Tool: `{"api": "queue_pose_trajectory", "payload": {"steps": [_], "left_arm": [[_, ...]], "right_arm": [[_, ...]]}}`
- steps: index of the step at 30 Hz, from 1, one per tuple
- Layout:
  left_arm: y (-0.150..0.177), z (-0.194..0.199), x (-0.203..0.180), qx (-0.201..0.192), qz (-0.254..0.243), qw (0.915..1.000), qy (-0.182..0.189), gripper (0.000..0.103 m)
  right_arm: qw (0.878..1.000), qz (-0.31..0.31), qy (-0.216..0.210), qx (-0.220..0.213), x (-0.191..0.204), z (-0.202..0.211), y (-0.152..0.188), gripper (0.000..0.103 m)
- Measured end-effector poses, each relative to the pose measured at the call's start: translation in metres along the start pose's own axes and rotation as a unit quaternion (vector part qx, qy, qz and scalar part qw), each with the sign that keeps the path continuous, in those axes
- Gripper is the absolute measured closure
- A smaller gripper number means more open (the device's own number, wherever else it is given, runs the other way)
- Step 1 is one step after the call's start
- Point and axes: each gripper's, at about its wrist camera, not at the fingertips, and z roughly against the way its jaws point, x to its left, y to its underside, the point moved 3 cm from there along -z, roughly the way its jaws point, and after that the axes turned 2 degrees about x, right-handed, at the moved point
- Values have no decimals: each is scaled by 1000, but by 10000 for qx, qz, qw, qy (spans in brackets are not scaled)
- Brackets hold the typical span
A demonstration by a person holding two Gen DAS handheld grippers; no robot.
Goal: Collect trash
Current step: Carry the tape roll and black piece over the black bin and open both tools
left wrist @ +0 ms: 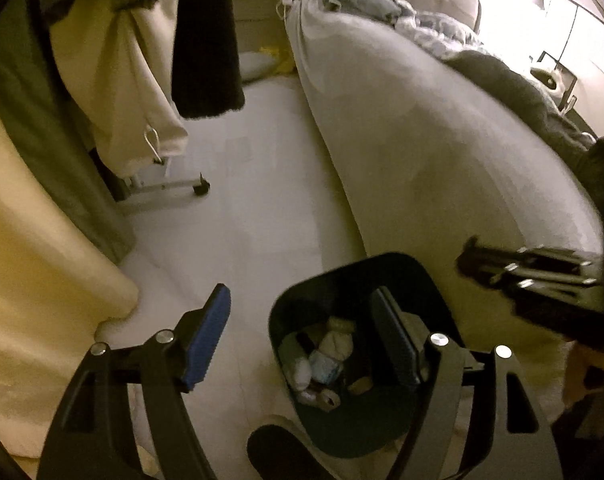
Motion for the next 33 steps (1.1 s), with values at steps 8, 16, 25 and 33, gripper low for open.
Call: {"api": "queue_pose_trajectory", "payload": {"steps": [8, 16, 25, 33], "left_arm": [[-9, 41, 8, -648, 30, 9977, 210, 24], [-24, 89, 10, -1306, 39, 9907, 372, 13], [-34, 130, 1, -1907, -31, 9809, 393, 9], [-26, 163, -12, -2273, 0, 9738, 43, 5]], "right_arm": [[9991, 175, 125, 376, 18, -32, 5, 81], [9965, 262, 399, 681, 21, -60, 12, 81], [9960, 211, 535, 690, 13, -72, 14, 32], [9985, 223, 395, 312, 9, -53, 12, 13]]}}
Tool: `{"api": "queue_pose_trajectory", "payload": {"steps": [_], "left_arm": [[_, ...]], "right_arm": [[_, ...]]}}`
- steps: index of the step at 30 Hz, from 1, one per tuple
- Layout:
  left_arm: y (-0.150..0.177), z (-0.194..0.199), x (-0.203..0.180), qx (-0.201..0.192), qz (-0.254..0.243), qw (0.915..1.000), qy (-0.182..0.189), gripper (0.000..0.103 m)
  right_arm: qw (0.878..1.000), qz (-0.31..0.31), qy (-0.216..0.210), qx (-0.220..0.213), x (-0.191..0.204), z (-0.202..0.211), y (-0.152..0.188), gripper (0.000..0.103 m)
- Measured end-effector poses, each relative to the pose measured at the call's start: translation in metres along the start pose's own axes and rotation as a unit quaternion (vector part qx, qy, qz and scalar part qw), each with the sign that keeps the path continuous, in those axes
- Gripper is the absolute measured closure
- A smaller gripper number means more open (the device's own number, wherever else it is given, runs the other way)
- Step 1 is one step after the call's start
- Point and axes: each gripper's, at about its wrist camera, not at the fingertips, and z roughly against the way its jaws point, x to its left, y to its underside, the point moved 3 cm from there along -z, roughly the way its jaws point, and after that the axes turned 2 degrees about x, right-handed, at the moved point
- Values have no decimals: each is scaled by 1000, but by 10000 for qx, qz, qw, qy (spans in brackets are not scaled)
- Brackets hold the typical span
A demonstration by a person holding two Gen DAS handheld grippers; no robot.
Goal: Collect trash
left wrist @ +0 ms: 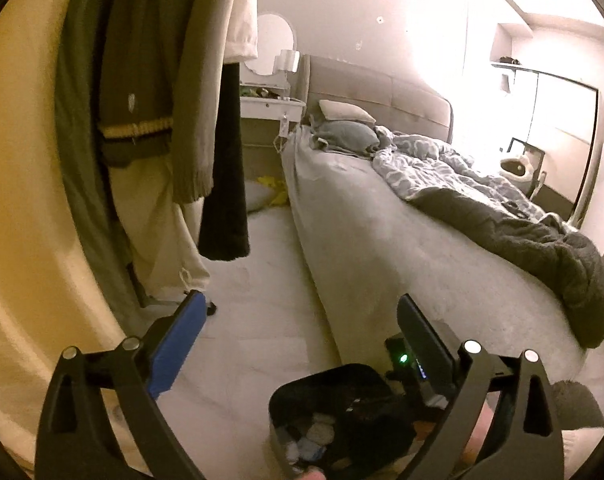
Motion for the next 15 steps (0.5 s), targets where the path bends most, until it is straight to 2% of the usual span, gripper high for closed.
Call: {"api": "queue_pose_trajectory", "payload": {"steps": [5, 9, 12, 15], "left_arm": [[6, 17, -16, -77, -183, 9997, -109, 3], [7, 31, -29, -178, -292, 9993, -159, 3], [7, 41, -41, -278, -480, 9980, -309, 3], [10, 44, -48, -253, -556, 9977, -309, 3]], "right_arm": [[9984, -48, -21, -555, -6, 37, -6, 4], [9944, -261, -117, -1017, -17, 79, -3, 3], [9905, -253, 62, -1348, -24, 111, 4, 3], [9841, -229, 291, -1735, -33, 144, 14, 3]]}}
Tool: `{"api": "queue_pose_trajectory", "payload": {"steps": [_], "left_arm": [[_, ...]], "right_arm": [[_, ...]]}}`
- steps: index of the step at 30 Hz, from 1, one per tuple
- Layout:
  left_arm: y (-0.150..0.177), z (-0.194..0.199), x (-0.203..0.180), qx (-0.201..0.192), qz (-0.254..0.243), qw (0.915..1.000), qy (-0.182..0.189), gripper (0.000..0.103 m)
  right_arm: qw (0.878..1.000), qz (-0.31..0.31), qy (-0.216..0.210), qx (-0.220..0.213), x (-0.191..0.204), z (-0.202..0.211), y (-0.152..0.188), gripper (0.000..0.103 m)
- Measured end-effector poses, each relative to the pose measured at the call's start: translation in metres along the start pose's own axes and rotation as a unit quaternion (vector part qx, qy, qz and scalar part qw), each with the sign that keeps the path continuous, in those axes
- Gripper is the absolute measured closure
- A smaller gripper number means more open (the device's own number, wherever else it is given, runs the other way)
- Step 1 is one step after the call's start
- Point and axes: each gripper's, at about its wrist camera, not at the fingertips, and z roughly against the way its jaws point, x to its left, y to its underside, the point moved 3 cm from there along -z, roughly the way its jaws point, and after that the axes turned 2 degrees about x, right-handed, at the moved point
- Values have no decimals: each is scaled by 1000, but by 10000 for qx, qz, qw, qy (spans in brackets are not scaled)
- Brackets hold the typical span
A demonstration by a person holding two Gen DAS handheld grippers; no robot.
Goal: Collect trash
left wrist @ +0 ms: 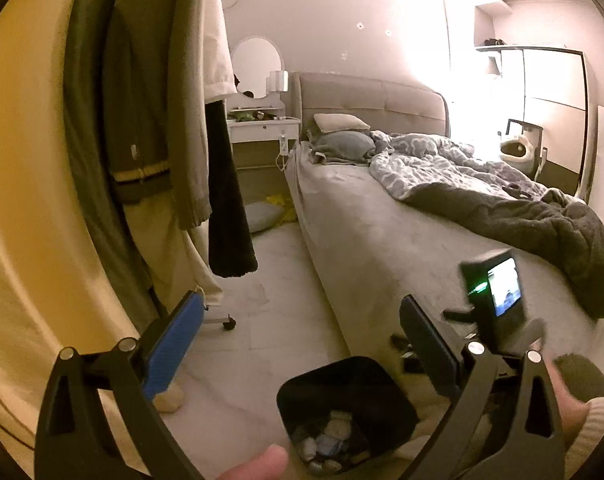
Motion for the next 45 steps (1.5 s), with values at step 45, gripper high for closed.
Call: {"api": "queue_pose_trajectory", "payload": {"steps": [45], "left_arm": [[30, 5, -44, 305, 128, 9991, 261, 3]], "right_arm": [[9778, -548, 1077, -1712, -191, 290, 127, 3]]}}
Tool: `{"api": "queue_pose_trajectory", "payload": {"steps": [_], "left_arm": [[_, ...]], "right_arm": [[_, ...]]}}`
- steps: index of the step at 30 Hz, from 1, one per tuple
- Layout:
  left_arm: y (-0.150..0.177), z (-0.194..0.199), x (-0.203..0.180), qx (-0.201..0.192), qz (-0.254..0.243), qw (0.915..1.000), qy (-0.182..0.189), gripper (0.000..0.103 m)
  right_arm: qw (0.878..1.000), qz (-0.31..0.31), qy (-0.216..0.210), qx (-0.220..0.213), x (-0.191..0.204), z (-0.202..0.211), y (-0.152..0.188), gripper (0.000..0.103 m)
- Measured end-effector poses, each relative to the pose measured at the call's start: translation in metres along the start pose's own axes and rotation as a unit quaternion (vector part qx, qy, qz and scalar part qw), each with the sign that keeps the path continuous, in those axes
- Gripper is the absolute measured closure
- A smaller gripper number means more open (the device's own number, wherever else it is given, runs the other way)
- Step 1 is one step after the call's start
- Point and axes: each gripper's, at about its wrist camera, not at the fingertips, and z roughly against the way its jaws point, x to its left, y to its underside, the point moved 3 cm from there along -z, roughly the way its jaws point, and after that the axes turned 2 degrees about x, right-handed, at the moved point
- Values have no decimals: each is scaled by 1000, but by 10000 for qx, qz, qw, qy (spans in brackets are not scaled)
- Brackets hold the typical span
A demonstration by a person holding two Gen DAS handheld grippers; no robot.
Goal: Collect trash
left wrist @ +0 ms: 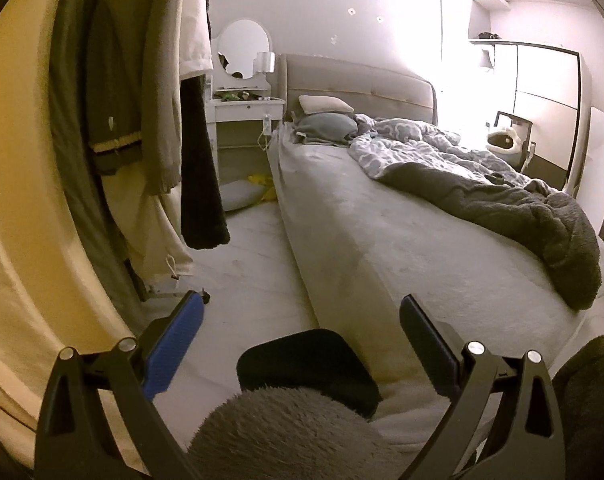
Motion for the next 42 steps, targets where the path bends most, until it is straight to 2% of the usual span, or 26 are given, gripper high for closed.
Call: {"api": "queue_pose_trajectory", "payload": {"steps": [42], "left_arm": [[2, -1, -7, 16, -146, 9999, 8, 3]], "right_arm": [[9999, -124, -19, -8, -6, 1, 4, 3]]}}
